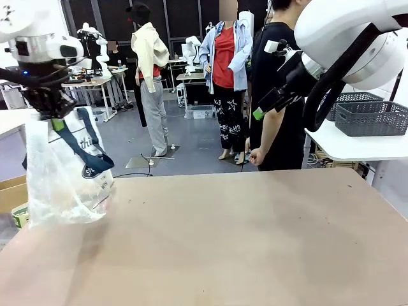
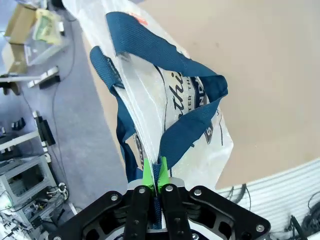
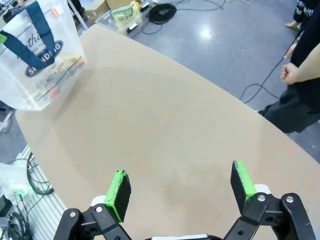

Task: Transfer purchased items from the store into the shopping bag.
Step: Move the Reusable shopping bag to the right side of the table.

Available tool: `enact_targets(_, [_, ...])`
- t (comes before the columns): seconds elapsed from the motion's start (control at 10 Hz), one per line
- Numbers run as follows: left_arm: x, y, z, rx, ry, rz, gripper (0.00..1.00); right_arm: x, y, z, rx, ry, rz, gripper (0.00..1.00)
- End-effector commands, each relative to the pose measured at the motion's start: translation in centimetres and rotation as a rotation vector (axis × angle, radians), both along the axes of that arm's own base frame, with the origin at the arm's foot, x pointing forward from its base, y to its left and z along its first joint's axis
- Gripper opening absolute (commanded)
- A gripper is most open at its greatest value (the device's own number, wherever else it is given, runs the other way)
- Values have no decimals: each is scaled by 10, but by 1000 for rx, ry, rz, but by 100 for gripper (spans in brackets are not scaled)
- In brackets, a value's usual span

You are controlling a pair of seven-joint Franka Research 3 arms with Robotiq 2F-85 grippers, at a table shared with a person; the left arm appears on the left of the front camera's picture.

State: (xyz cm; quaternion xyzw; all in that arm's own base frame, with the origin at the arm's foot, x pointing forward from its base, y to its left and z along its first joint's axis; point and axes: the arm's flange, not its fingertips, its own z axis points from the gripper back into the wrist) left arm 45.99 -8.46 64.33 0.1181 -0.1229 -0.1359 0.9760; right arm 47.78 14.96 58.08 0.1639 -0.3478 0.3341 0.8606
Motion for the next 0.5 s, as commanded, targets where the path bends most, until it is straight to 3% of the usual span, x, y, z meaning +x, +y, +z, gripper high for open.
enact_targets(0.0, [-2,12,-2,-24,-48,18,0,-4,-2,-3,-16,0,-2,100])
enact_targets(0.1, [0,0,0,0,0,0,0,-4,-2,-3,-16,0,-2,100])
enact_targets(0.4, [0,0,0,0,0,0,0,-4,-2,-3,-16,0,-2,100])
